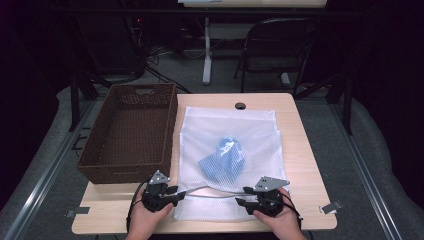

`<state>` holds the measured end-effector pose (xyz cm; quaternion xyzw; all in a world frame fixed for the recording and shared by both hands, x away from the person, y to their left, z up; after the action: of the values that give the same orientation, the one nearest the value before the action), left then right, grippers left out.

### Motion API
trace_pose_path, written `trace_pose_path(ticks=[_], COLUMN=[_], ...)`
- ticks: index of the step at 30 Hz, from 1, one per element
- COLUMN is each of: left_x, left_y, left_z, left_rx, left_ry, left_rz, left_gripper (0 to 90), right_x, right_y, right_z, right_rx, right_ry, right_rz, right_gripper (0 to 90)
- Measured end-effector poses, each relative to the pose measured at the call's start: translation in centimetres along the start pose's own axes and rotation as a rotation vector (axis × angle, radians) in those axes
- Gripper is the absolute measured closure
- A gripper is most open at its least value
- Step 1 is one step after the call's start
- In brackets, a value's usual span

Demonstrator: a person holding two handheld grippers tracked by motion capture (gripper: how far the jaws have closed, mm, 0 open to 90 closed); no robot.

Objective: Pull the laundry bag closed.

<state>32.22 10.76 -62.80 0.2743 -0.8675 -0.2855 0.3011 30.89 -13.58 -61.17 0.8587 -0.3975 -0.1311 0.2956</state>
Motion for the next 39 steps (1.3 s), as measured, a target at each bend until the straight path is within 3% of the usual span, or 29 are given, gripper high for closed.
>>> trace_pose_path(ticks=[9, 13, 19, 27, 39], left_x=[-0.2, 0.0, 0.5, 0.9, 1.6], left_y=[0.5, 0.6, 0.5, -0.4, -1.5], left_z=[0.5, 0.3, -0.2, -0.4, -0.5], left_rx=[-0.028, -0.016, 0.001, -0.013, -0.017], left_ry=[0.002, -0.001, -0.024, -0.051, -0.063], left_rz=[-0.028, -0.032, -0.025, -0.019, 0.021], left_gripper=[72.5, 80.9, 83.9, 79.9, 60.8], right_x=[0.0, 0.0, -0.1, -0.2, 0.0], right_y=[-0.3, -0.4, -0.4, -0.4, -0.3], right_z=[-0.1, -0.1, -0.1, 0.0, 0.2], right_rx=[-0.006, -0.008, -0.008, -0.011, -0.014], right_ry=[0.0, 0.006, 0.006, 0.008, 0.002], right_rz=[-0.017, -0.02, -0.021, -0.021, -0.014], right_gripper=[49.6, 49.6, 49.5, 49.5, 49.4])
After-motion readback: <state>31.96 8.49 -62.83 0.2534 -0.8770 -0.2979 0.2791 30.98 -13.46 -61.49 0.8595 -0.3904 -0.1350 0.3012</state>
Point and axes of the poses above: each handheld gripper's, and its own axes: y roughly backward along the jaws, z roughly out of its underside, x roughly to its right, the point moved 9 cm from there along -y, roughly forward along the jaws, and after that the axes turned 11 degrees about z, right-handed, at the moved point
